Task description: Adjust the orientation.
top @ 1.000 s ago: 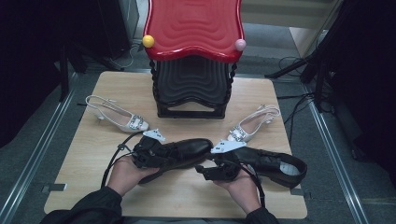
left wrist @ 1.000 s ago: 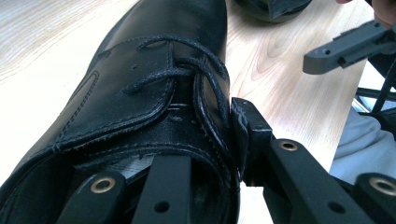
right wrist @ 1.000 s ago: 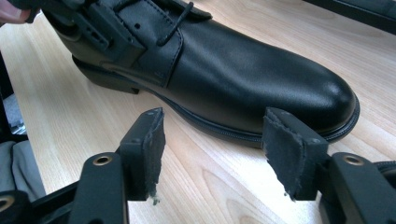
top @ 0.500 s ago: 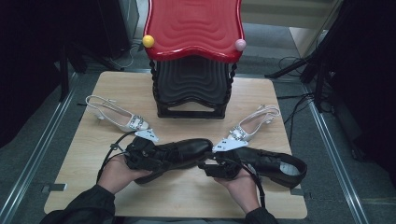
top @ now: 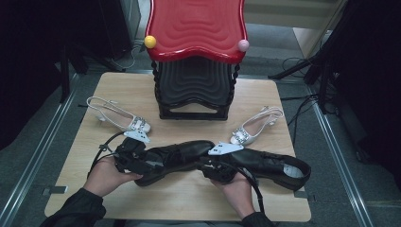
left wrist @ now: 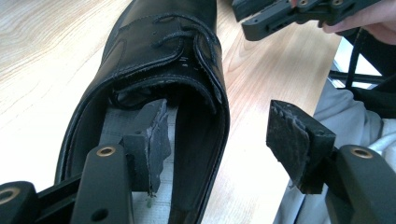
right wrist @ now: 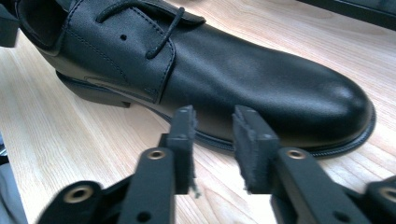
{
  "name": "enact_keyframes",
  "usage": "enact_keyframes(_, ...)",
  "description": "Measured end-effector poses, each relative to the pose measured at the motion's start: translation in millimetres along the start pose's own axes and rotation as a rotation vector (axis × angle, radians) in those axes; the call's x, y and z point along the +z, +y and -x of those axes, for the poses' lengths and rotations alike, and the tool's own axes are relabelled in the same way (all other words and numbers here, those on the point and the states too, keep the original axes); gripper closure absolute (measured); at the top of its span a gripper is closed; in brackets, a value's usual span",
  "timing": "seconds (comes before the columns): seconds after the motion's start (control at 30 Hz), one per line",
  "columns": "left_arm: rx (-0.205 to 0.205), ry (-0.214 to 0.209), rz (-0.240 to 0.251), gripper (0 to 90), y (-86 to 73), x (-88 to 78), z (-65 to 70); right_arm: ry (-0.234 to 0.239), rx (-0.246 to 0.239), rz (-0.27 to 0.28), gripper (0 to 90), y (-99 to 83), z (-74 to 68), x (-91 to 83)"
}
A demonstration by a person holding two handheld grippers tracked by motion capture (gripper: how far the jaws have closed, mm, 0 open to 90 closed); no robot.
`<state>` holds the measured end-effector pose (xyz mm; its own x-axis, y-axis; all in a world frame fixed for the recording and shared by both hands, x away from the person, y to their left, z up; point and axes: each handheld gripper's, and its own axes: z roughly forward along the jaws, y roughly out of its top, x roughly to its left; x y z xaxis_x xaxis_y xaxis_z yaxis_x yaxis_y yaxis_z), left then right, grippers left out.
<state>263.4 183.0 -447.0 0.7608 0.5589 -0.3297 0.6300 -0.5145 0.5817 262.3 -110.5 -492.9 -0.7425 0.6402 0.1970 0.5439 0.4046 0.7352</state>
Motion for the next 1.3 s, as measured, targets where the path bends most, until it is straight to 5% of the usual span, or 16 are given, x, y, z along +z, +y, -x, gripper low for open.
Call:
enact_keyframes(0.27,-0.028,0.013,0.03,37.7,-4.9,-15.9,-4.8,0.007,0.022,-0.024,88.3,0.0,-3.8,8.7)
enact_keyframes(1.3,-0.118,0.104,0.083,36.5,-31.9,-47.7,-13.5,-0.01,0.03,-0.079,90.0,8.9,3.0,28.6)
